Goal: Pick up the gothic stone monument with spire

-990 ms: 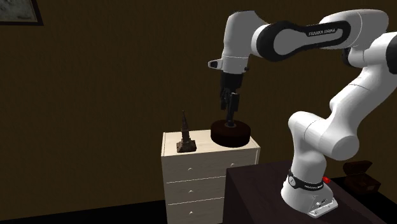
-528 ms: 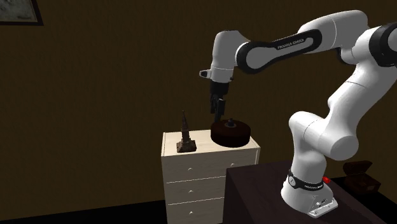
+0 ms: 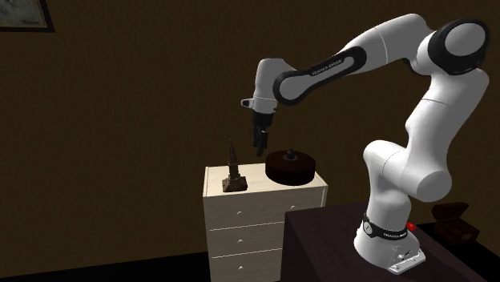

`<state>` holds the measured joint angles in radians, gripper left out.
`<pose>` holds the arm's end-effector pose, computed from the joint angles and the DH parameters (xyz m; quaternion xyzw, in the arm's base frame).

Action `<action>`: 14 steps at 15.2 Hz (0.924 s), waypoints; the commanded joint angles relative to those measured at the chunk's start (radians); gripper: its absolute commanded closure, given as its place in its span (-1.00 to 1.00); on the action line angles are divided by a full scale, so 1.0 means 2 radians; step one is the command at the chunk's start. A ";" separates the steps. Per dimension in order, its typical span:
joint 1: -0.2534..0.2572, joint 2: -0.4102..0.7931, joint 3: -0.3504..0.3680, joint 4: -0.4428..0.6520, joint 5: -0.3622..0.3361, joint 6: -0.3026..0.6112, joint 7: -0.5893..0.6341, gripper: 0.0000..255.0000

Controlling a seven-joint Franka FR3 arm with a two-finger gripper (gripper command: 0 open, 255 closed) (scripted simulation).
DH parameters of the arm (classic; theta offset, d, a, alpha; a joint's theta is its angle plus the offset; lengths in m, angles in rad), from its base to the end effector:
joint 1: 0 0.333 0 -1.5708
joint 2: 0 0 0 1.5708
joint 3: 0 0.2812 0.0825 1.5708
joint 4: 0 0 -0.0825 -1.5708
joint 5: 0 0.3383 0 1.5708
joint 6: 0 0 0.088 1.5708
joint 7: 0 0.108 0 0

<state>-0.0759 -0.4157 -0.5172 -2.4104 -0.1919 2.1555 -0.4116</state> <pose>0.3363 -0.2449 0.4436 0.9976 -0.0294 0.0612 0.0125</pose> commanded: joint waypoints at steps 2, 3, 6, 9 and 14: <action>0.011 0.056 -0.041 0.030 0.028 0.030 -0.051 -1.00; 0.015 0.076 -0.055 0.040 0.041 0.040 -0.069 -1.00; 0.027 0.140 -0.092 0.073 0.096 0.064 -0.133 -1.00; 0.028 0.213 -0.119 0.114 0.174 0.075 -0.208 -1.00; -0.018 0.331 -0.111 0.193 0.297 0.066 -0.315 -1.00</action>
<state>-0.0929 0.2114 -0.7461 -2.0469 0.3633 2.2905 -1.0080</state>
